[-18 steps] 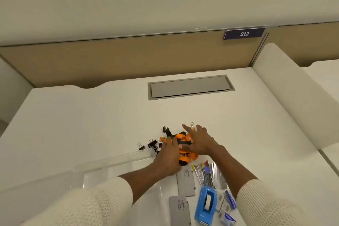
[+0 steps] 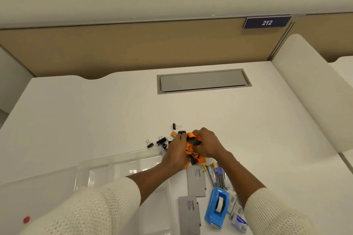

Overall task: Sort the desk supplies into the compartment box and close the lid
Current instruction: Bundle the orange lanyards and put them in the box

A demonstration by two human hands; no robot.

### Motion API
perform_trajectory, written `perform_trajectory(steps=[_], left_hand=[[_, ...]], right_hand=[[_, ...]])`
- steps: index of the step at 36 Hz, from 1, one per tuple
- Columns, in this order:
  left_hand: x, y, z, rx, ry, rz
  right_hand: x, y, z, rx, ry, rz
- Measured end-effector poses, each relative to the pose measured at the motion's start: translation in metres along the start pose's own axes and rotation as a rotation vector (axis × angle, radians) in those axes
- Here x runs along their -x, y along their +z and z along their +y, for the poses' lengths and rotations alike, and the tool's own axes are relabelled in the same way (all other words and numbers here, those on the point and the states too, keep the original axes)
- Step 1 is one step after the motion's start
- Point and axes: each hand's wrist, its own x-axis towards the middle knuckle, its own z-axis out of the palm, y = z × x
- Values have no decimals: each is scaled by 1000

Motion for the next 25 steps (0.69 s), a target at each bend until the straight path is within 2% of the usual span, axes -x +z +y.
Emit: perform_trajectory(steps=[8, 13, 19, 25], left_hand=[[6, -27, 16, 239, 0, 167], [22, -61, 27, 327, 60, 244], [64, -114, 34, 318, 91, 298], [110, -155, 17, 259, 8, 289]], right_hand=[[18, -32, -31, 24, -10, 117], [40, -64, -63, 79, -34, 211], [70, -85, -110, 34, -79, 239], [90, -75, -153, -60, -123, 165]])
